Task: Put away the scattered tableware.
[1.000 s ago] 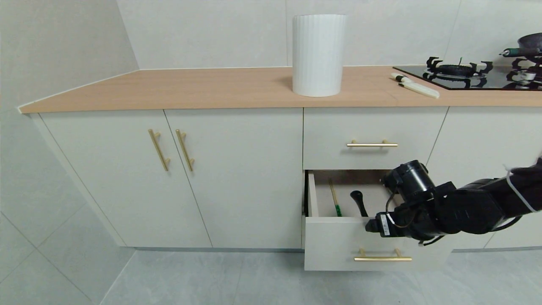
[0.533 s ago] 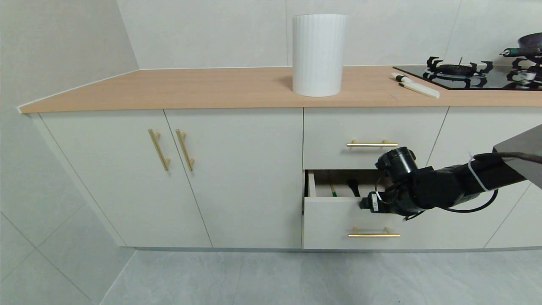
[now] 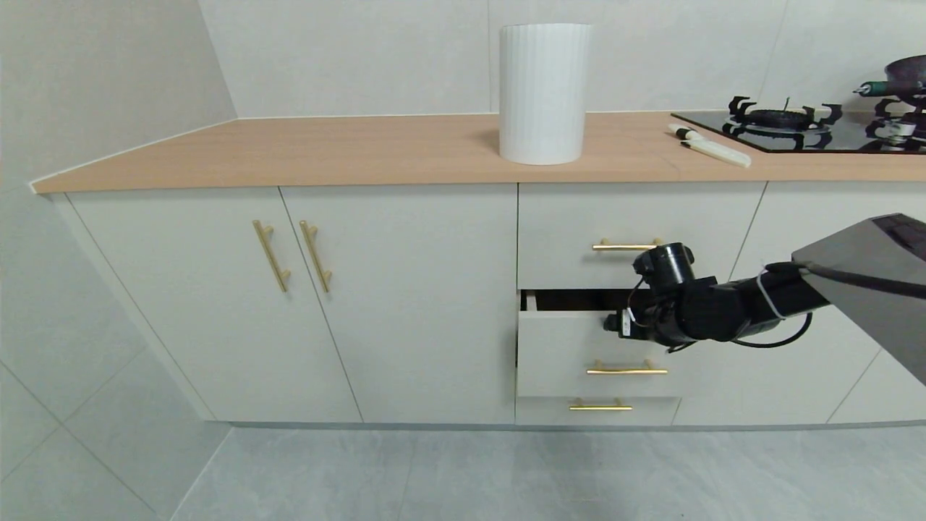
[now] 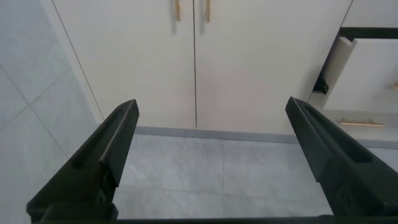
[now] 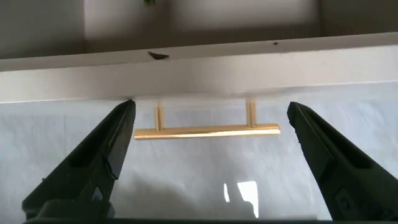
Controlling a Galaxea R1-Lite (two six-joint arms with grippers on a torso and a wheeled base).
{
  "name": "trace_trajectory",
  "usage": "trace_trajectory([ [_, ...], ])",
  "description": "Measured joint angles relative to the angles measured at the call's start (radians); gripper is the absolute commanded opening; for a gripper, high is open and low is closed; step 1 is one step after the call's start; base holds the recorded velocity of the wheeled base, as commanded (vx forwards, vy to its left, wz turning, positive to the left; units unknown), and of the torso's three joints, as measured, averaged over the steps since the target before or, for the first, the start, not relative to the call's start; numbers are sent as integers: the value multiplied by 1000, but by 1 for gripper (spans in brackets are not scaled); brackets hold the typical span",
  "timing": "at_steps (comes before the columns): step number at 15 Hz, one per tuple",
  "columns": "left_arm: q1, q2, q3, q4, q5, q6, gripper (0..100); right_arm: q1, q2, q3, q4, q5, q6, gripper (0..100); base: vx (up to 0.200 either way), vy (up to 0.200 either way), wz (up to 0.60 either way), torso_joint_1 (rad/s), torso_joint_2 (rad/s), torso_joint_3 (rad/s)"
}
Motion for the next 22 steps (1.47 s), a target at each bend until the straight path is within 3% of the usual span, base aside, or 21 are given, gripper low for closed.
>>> trace_trajectory([
  [3, 0, 0, 0, 0, 0, 0, 100, -15, 52, -7, -151, -42, 2, 100, 0, 0, 0, 0, 0, 0],
  [9, 0, 0, 0, 0, 1, 0, 100, -21, 112, -16, -276, -94, 3, 100, 0, 0, 0, 0, 0, 0],
  [22, 0, 0, 0, 0, 1, 0, 100, -21, 210, -158, -279, -212, 71, 100, 0, 0, 0, 0, 0, 0],
])
